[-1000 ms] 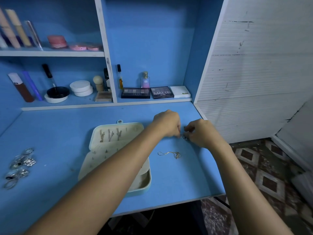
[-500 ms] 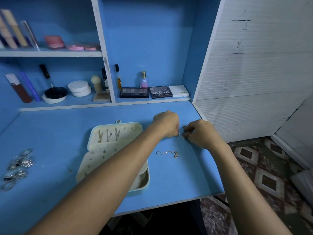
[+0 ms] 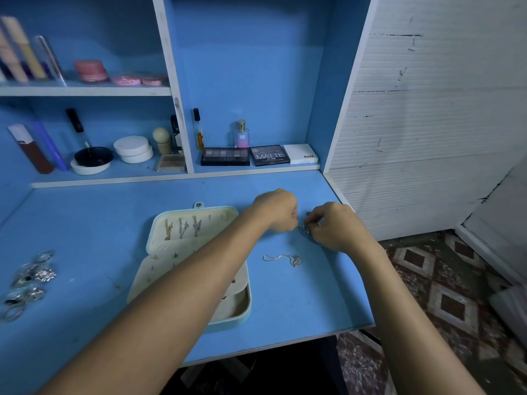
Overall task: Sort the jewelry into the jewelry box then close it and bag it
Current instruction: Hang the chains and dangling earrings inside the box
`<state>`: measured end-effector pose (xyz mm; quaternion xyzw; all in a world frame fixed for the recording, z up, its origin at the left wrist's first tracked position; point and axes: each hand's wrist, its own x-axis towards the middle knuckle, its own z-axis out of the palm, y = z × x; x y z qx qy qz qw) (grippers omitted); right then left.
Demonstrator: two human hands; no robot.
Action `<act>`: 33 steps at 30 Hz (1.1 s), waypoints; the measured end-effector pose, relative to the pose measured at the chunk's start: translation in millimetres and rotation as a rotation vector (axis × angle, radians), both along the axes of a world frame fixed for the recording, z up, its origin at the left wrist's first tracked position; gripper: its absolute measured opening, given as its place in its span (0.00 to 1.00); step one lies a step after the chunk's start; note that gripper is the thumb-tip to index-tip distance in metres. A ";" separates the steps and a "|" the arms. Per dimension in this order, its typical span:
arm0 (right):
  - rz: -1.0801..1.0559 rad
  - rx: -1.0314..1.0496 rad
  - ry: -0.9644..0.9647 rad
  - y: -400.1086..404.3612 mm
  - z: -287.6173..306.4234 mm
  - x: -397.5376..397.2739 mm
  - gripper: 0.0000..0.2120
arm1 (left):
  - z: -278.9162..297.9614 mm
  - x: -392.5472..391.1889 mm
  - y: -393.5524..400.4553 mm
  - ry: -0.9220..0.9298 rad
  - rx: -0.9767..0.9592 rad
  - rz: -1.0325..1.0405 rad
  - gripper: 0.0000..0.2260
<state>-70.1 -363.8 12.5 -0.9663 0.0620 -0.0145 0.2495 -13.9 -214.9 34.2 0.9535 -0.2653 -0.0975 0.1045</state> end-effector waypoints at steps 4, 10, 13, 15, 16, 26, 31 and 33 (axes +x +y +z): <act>0.026 0.027 0.012 1.8 1.7 -0.1 0.06 | 6.7 4.3 2.6 0.026 -0.039 0.015 0.09; 0.010 0.022 -0.036 5.3 2.6 3.8 0.01 | 17.6 6.1 7.9 0.058 -0.100 -0.005 0.07; 0.016 0.061 -0.054 5.0 6.6 3.9 0.04 | 21.3 4.9 11.8 0.081 -0.114 -0.002 0.05; 0.010 0.071 -0.071 4.8 10.4 3.6 0.06 | 24.5 4.8 15.4 0.094 -0.152 0.012 0.03; 0.012 0.072 -0.080 4.9 12.1 3.2 0.07 | 26.2 4.8 17.5 0.101 -0.175 0.015 0.03; 0.047 0.181 -0.227 10.5 32.7 3.3 0.05 | 42.5 6.6 36.3 0.249 -0.506 0.085 0.06; 0.083 0.176 -0.304 19.7 52.3 0.2 0.05 | 49.7 0.0 42.0 0.393 -0.571 0.083 0.03; 0.092 0.182 -0.307 22.5 59.0 -0.9 0.05 | 53.2 -2.1 45.3 0.421 -0.613 0.111 0.06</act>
